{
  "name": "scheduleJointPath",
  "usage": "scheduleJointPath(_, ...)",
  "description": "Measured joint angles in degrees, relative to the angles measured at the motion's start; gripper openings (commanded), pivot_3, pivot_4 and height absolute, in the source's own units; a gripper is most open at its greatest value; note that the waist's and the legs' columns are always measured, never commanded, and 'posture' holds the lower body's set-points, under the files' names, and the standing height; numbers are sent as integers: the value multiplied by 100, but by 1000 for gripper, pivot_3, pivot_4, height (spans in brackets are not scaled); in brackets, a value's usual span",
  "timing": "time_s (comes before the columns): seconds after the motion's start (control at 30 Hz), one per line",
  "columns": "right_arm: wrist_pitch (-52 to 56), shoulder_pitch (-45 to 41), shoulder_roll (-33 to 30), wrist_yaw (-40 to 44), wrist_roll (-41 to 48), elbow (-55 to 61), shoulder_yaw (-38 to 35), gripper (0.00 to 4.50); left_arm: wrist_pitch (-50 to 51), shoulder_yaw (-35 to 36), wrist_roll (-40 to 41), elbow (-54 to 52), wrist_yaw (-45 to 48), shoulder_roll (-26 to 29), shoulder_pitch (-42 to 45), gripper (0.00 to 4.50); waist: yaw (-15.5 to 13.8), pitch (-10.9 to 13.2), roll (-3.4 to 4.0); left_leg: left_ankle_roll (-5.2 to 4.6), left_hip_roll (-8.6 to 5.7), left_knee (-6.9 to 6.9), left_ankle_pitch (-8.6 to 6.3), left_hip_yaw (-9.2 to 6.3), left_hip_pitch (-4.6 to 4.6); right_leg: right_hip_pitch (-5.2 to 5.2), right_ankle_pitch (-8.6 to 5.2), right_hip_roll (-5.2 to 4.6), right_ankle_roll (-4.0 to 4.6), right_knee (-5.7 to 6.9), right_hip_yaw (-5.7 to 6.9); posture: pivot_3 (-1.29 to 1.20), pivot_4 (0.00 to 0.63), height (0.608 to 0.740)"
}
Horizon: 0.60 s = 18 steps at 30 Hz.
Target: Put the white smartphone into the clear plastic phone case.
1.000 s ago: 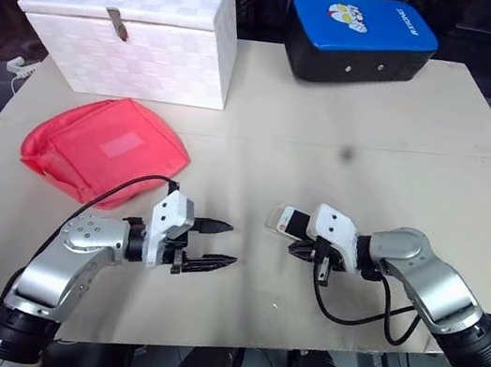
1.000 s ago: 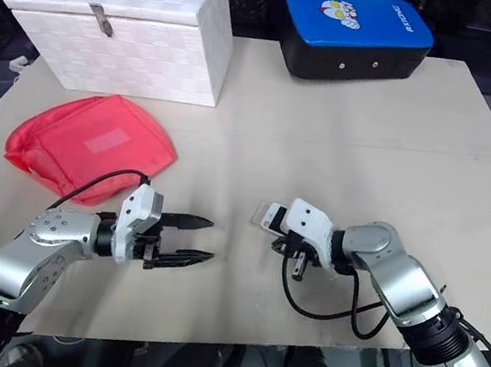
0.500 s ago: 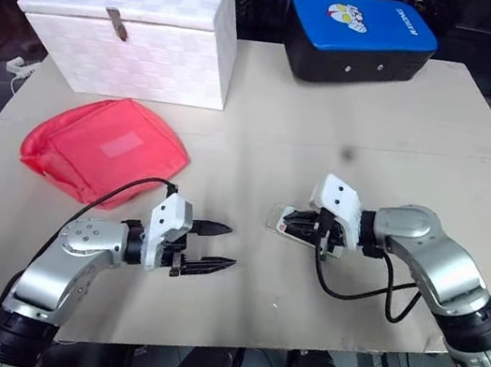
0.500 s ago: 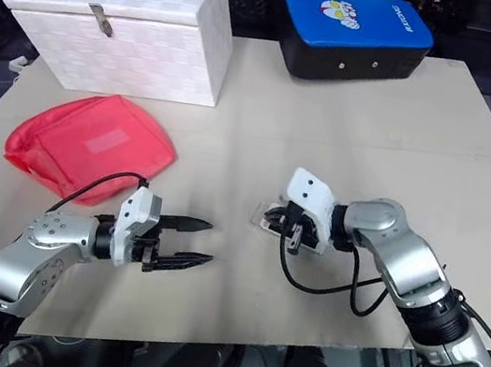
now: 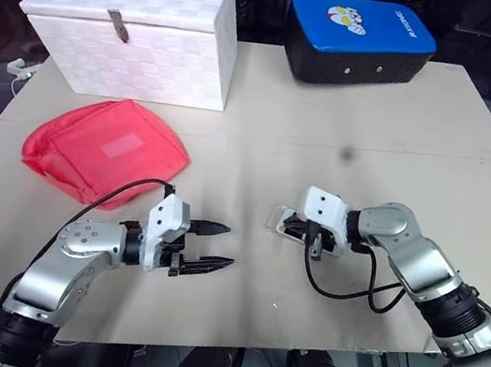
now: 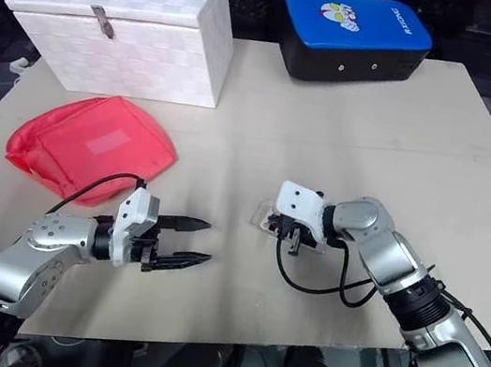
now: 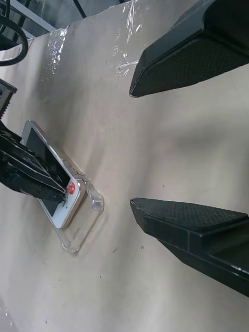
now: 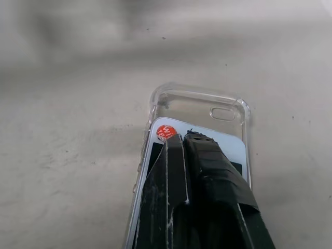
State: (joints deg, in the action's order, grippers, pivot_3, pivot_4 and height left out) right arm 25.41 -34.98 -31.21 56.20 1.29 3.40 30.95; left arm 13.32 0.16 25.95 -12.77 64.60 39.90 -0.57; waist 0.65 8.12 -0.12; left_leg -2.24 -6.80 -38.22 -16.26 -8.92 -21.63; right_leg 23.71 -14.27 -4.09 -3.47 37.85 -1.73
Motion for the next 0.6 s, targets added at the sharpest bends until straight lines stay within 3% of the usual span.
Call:
scheduleJointPath(0.2,-467,132,222,-140,-360,-180,1,66,-3,-6,-7,3,-7,-9,14,3123,7,-38,2,0,1,2,0,2,12,-7,0,3,0,4,-4,0,150,740)
scheduleJointPath(0.4,-4,571,643,-443,145,16,-786,66,126,-119,-340,35,-445,-187,414,3123,-25,-26,14,1,-1,0,0,-2,-7,3,1,2,0,4,0,0,150,740)
scheduleJointPath(0.43,177,601,625,-435,320,237,-970,0,180,-154,-391,88,-555,-254,545,2613,-14,-23,15,1,-1,0,0,-3,-17,13,1,2,0,4,0,0,150,740)
scheduleJointPath(0.47,195,599,619,-435,343,275,-992,0,187,-160,-397,91,-570,-260,556,2597,-13,-23,15,1,-1,0,0,-3,-19,15,1,2,0,4,0,0,150,740)
scheduleJointPath(0.5,475,647,530,-400,559,631,-1182,0,266,-258,-426,150,-599,-317,720,2304,-5,-20,18,1,-1,-1,0,-3,-23,18,0,2,0,3,0,0,150,740)
scheduleJointPath(0.6,1184,659,148,-235,1082,1715,-1502,0,472,-398,-430,238,-601,-393,1061,1142,-8,-17,19,1,-1,-1,0,-9,-34,28,0,1,0,0,6,0,150,740)
